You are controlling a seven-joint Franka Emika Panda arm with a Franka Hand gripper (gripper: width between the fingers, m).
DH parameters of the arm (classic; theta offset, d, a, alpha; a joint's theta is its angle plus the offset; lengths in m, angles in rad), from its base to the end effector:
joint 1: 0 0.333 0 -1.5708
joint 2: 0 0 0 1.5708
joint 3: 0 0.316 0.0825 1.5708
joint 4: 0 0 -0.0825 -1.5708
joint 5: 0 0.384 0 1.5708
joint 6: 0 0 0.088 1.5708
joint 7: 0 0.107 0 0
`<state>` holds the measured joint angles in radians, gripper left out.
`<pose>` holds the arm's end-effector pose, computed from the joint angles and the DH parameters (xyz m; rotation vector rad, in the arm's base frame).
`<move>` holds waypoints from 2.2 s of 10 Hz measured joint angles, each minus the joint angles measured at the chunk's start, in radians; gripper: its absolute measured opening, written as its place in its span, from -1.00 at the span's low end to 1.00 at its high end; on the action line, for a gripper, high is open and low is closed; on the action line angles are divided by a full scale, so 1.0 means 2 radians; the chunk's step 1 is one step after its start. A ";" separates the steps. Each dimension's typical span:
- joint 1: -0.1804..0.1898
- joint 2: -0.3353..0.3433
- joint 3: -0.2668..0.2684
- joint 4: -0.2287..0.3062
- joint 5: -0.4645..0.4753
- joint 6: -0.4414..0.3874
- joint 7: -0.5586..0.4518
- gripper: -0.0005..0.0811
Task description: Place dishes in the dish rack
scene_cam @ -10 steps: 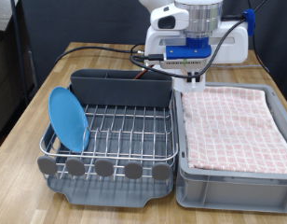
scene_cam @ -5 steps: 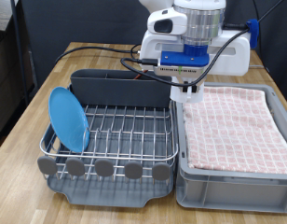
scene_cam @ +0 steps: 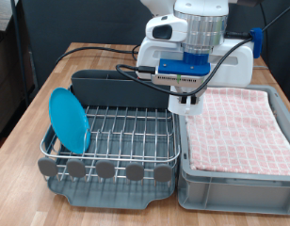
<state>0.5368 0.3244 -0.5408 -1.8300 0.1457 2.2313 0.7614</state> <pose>0.6386 0.0264 0.3903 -2.8716 1.2384 -0.2098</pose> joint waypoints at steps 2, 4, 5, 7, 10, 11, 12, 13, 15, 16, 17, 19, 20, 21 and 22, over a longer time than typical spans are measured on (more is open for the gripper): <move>-0.014 0.021 0.006 0.023 0.017 0.000 -0.023 -0.81; -0.029 0.043 0.014 0.047 0.032 -0.002 -0.043 -0.81; -0.036 0.054 0.017 0.059 0.038 -0.003 -0.049 -0.81; -0.047 0.073 0.024 0.078 0.046 -0.003 -0.057 -0.81; -0.061 0.097 0.034 0.096 0.058 0.004 -0.067 -0.81; -0.066 0.103 0.038 0.102 0.063 0.006 -0.072 -0.81; -0.071 0.110 0.042 0.107 0.066 0.008 -0.075 -0.81; -0.075 0.116 0.045 0.111 0.068 0.011 -0.078 -0.81; -0.083 0.127 0.051 0.121 0.073 0.014 -0.085 -0.81; -0.087 0.132 0.054 0.125 0.074 0.016 -0.087 -0.81; -0.090 0.137 0.057 0.127 0.076 0.022 -0.091 -0.81; -0.098 0.145 0.064 0.128 0.082 0.033 -0.099 -0.81; -0.102 0.149 0.068 0.129 0.084 0.035 -0.101 -0.81; -0.105 0.154 0.070 0.129 0.084 0.036 -0.103 -0.81; -0.107 0.158 0.072 0.130 0.084 0.037 -0.104 -0.81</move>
<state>0.3229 0.6402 -0.3978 -1.5703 0.3145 2.3053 0.5524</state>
